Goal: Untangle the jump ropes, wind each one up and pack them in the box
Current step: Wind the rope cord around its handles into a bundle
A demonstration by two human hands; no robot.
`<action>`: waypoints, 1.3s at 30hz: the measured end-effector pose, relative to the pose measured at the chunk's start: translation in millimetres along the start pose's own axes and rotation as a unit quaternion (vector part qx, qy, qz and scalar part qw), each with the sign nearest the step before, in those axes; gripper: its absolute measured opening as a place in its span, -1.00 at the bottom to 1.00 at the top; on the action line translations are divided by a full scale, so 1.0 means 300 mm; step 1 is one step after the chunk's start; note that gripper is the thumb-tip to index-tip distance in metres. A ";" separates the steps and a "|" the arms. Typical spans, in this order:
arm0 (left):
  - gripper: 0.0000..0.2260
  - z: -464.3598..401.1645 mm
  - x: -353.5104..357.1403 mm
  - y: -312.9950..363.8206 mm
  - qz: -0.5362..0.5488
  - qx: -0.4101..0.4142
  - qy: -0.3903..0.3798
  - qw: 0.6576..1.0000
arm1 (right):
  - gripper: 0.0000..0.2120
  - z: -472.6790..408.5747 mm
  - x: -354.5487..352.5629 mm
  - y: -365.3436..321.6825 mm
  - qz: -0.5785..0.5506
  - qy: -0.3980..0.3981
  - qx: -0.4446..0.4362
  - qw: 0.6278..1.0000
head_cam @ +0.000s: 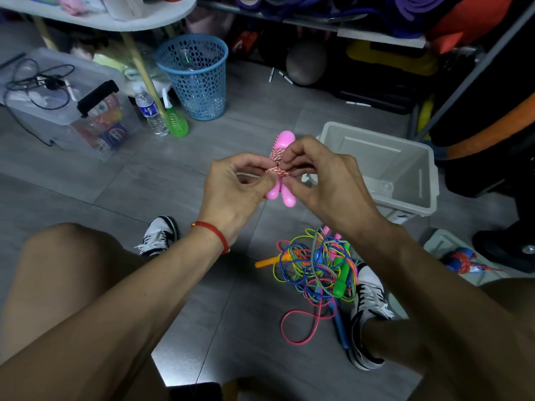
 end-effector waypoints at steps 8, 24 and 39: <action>-0.93 0.001 0.004 0.000 -0.040 0.001 -0.018 0.999 | -0.75 -0.008 0.007 0.012 -0.004 0.001 -0.021 1.000; -0.84 0.018 0.028 -0.019 0.001 -0.015 0.057 0.998 | -0.65 -0.039 0.039 0.024 -0.005 0.009 -0.007 1.000; -0.84 0.042 0.071 -0.077 0.203 -0.241 -0.055 0.947 | -0.67 -0.028 0.032 0.024 -0.014 -0.021 -0.011 1.000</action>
Point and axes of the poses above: each hand's wrist, its own z-axis away from the middle knuckle, its own x-axis out of the palm, y = z × x, the point moved 3 cm from there along -z, towards the middle knuckle, and after that the axes turned 2 degrees about x, right-handed, at the moved point
